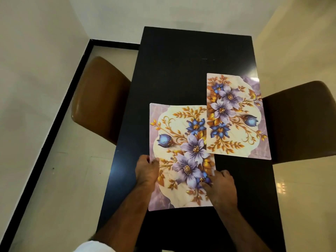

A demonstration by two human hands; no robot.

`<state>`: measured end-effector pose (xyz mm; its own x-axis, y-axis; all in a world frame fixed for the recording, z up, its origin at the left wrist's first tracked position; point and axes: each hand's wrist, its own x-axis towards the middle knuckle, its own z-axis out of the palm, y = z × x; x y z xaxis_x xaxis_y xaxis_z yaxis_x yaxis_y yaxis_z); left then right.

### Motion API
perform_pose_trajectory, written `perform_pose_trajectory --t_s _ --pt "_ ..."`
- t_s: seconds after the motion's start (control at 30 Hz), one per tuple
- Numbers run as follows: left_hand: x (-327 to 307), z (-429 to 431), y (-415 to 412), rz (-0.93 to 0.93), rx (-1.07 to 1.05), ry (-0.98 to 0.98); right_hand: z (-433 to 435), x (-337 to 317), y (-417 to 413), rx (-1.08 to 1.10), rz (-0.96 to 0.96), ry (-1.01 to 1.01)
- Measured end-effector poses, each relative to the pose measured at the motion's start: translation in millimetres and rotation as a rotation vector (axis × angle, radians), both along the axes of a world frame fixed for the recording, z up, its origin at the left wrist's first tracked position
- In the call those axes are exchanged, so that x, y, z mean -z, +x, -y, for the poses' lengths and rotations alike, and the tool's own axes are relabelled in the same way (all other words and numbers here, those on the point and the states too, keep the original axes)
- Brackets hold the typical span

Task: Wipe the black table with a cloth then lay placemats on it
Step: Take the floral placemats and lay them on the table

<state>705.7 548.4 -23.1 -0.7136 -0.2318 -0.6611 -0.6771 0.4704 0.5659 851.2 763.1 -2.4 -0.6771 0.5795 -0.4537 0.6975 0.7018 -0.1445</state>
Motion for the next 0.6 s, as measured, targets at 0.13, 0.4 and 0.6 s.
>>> perform_pose_trajectory --t_s 0.13,0.4,0.6 --pt "-17 36 1 -0.123 0.006 0.14 8 -4 -12 0.055 -0.049 -0.11" --pt "-31 112 -25 -0.078 -0.109 0.412 26 -8 -54 0.57 -0.406 -0.876" --pt "-46 117 -84 -0.198 -0.062 0.404 30 -18 -113 0.564 -0.63 -0.833"
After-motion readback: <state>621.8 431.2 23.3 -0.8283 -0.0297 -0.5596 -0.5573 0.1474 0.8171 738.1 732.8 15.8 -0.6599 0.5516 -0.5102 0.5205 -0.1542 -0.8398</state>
